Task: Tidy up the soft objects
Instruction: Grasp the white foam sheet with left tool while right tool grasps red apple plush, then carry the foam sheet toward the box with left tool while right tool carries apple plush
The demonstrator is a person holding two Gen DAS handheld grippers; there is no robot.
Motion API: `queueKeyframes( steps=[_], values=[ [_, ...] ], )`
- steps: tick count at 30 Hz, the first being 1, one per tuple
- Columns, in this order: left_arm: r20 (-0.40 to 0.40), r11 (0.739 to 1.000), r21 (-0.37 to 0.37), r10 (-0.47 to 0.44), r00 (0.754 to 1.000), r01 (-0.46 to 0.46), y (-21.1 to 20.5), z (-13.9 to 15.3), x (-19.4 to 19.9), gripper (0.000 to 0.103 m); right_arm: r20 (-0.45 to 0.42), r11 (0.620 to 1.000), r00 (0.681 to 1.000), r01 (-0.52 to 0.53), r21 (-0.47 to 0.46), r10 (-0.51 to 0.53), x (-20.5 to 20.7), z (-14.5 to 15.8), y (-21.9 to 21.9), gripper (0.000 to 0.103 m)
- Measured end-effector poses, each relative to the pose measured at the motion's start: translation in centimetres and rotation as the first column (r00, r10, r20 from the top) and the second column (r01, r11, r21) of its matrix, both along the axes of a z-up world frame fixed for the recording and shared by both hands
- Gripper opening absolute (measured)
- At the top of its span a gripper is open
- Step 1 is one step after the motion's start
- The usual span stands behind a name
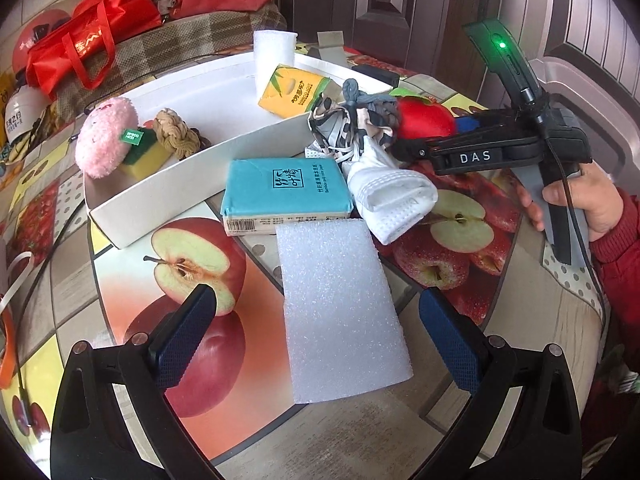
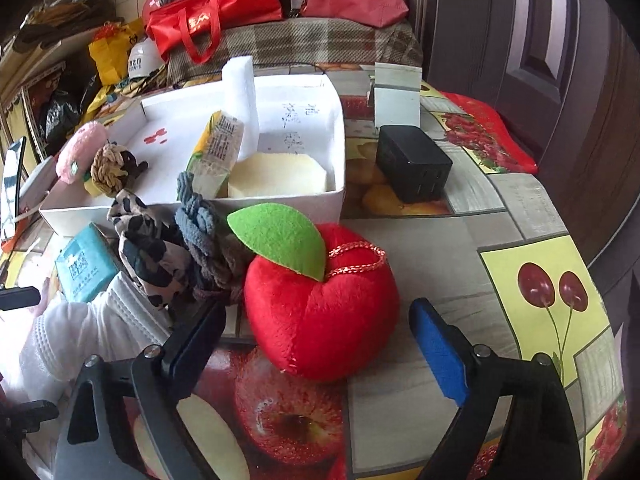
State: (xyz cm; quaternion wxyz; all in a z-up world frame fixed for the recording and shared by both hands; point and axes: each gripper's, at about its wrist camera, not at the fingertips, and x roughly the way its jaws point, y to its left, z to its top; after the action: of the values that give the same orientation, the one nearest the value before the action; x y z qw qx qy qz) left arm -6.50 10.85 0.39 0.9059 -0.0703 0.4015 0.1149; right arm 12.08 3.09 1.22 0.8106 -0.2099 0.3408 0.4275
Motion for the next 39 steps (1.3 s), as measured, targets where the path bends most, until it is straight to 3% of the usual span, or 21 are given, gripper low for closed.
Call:
queueKeyframes(
  steps=[13, 16, 17, 18, 19, 24, 28, 35, 39],
  values=[
    [-0.059, 1.0, -0.002, 0.02, 0.998, -0.02, 0.3, -0.8, 1.3, 0.1, -0.002, 1.0, 1.0, -0.01, 0.004, 0.01, 0.3, 0.3, 0.2, 0.066],
    [-0.048, 1.0, 0.009, 0.027, 0.998, -0.027, 0.3, -0.6, 1.4, 0.088, 0.001, 1.0, 1.0, -0.011, 0.007, 0.011, 0.3, 0.3, 0.3, 0.063],
    [-0.04, 1.0, 0.011, 0.027, 0.999, -0.027, 0.3, -0.5, 1.3, 0.076, 0.001, 1.0, 1.0, -0.011, 0.01, 0.011, 0.3, 0.4, 0.2, 0.062],
    [-0.029, 0.999, 0.012, 0.031, 0.999, -0.03, 0.4, -0.4, 1.1, 0.057, 0.001, 1.0, 1.0, -0.009, 0.014, 0.009, 0.4, 0.4, 0.2, 0.061],
    [-0.02, 0.999, 0.016, 0.044, 0.999, -0.044, 0.5, -0.3, 1.0, 0.048, 0.002, 1.0, 1.0, -0.004, 0.02, 0.004, 0.4, 0.5, 0.0, 0.06],
    [0.0, 0.995, 0.011, 0.094, 0.996, -0.094, 1.2, 0.0, 0.3, 0.049, 0.039, 0.996, 0.999, 0.022, 0.084, -0.025, 0.1, 1.5, -1.0, 0.06],
    [0.078, 0.987, 0.028, 0.153, 0.985, -0.155, 1.5, 1.0, -1.1, 0.049, 0.107, 0.983, 0.992, 0.05, 0.174, -0.07, -0.7, 2.7, -2.5, 0.06],
    [0.263, 0.954, 0.079, 0.261, 0.929, -0.29, 1.6, 3.3, -4.1, 0.049, 0.224, 0.931, 0.967, 0.031, 0.363, -0.12, -3.3, 4.6, -5.8, 0.06],
    [0.339, 0.93, 0.128, 0.286, 0.896, -0.345, 1.3, 4.2, -4.3, 0.049, 0.245, 0.911, 0.964, -0.006, 0.411, -0.104, -5.1, 5.0, -6.1, 0.06]
  ],
)
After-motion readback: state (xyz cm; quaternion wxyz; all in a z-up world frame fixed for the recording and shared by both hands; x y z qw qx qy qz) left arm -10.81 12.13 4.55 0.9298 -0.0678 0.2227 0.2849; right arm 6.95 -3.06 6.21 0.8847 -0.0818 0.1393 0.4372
